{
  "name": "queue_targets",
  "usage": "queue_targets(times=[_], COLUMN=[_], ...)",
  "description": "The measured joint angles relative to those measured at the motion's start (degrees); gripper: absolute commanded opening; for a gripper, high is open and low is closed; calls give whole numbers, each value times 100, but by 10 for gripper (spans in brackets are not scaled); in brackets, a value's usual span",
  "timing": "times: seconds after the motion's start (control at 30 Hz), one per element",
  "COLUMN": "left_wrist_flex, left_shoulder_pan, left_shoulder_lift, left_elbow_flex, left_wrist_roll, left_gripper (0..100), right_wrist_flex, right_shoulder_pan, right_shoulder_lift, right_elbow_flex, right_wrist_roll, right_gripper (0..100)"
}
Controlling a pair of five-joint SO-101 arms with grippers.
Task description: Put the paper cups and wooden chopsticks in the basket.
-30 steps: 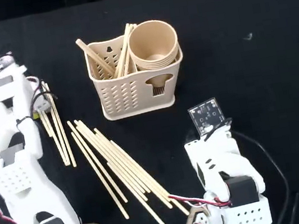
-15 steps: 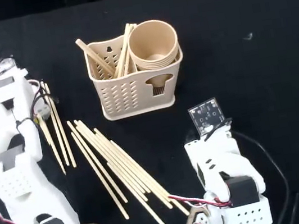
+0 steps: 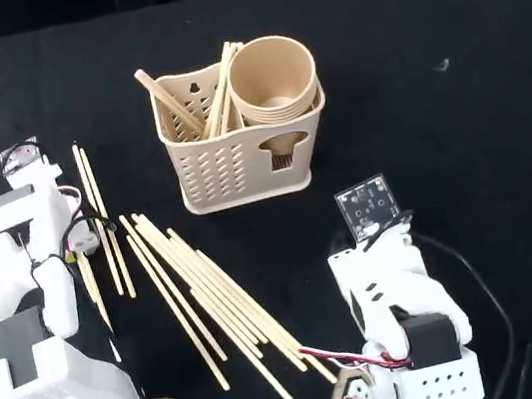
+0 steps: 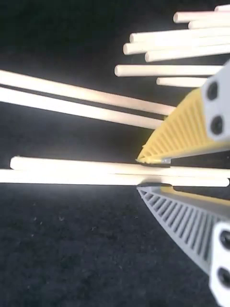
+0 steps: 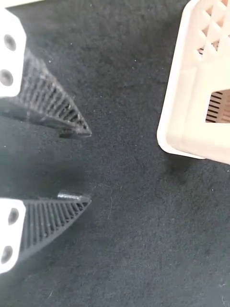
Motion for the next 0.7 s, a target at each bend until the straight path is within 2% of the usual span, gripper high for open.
queue_targets(times=[0.4, 0.47, 0.53, 0.7], left_wrist_flex=[114, 299, 510, 976], left_shoulder_pan=[-35, -35, -35, 35], left_shoulder_lift=[835, 1169, 1451, 1723], left_elbow_flex=[-818, -1099, -1407, -1934], left_wrist_roll=[-88, -88, -79, -88], left_gripper=[175, 121, 23, 32], right_wrist_flex=[0, 0, 0, 0], right_shoulder_pan=[0, 0, 0, 0], right_shoulder_lift=[0, 0, 0, 0], right_elbow_flex=[0, 0, 0, 0], right_wrist_roll=[0, 0, 0, 0], right_gripper=[191, 191, 191, 191])
